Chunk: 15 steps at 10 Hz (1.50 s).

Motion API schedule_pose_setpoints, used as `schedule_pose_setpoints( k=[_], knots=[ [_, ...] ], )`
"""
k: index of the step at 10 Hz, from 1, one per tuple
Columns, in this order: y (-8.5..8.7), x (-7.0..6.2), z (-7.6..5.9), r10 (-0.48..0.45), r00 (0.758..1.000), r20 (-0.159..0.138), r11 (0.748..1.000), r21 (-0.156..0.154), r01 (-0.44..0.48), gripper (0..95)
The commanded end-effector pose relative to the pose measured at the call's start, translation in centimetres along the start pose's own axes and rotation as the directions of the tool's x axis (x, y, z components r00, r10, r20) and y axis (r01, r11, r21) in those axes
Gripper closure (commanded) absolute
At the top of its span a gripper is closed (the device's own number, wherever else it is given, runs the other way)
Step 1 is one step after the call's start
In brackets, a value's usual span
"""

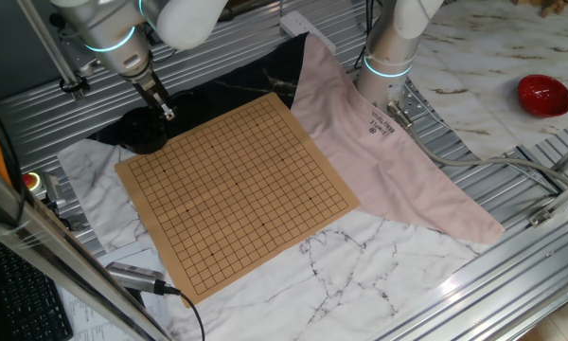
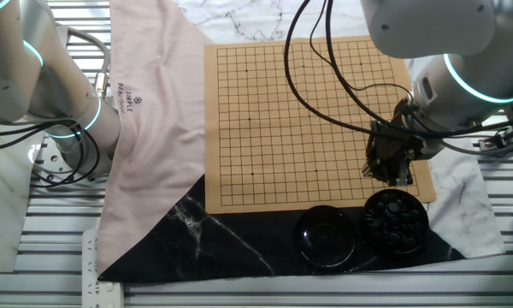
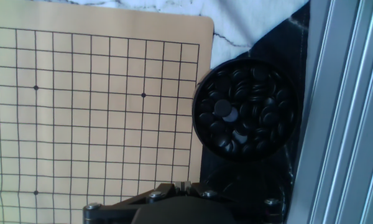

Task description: Play the first move as black on the 3-4 point in the upper right corner of the Go board

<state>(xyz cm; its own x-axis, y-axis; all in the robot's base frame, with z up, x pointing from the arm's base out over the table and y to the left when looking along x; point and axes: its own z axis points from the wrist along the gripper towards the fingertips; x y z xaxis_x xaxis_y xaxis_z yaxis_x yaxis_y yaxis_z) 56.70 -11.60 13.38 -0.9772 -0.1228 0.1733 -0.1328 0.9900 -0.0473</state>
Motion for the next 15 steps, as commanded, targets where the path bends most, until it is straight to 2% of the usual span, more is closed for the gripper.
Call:
schedule_pose_setpoints(
  k=[1, 3, 7, 11, 15],
  knots=[
    [0.06, 0.04, -0.10, 0.034, 0.999, 0.005, 0.999, -0.003, -0.034, 95.0],
    [0.37, 0.43, -0.75, 0.072, 0.997, 0.010, 0.997, 0.000, -0.072, 95.0],
    [0.37, 0.43, -0.75, 0.090, 0.996, 0.004, 0.996, -0.007, -0.090, 95.0],
    [0.37, 0.43, -0.75, 0.112, 0.993, 0.026, 0.994, 0.000, -0.112, 95.0],
    [0.37, 0.43, -0.75, 0.160, 0.987, 0.028, 0.987, 0.001, -0.160, 95.0]
  ],
)
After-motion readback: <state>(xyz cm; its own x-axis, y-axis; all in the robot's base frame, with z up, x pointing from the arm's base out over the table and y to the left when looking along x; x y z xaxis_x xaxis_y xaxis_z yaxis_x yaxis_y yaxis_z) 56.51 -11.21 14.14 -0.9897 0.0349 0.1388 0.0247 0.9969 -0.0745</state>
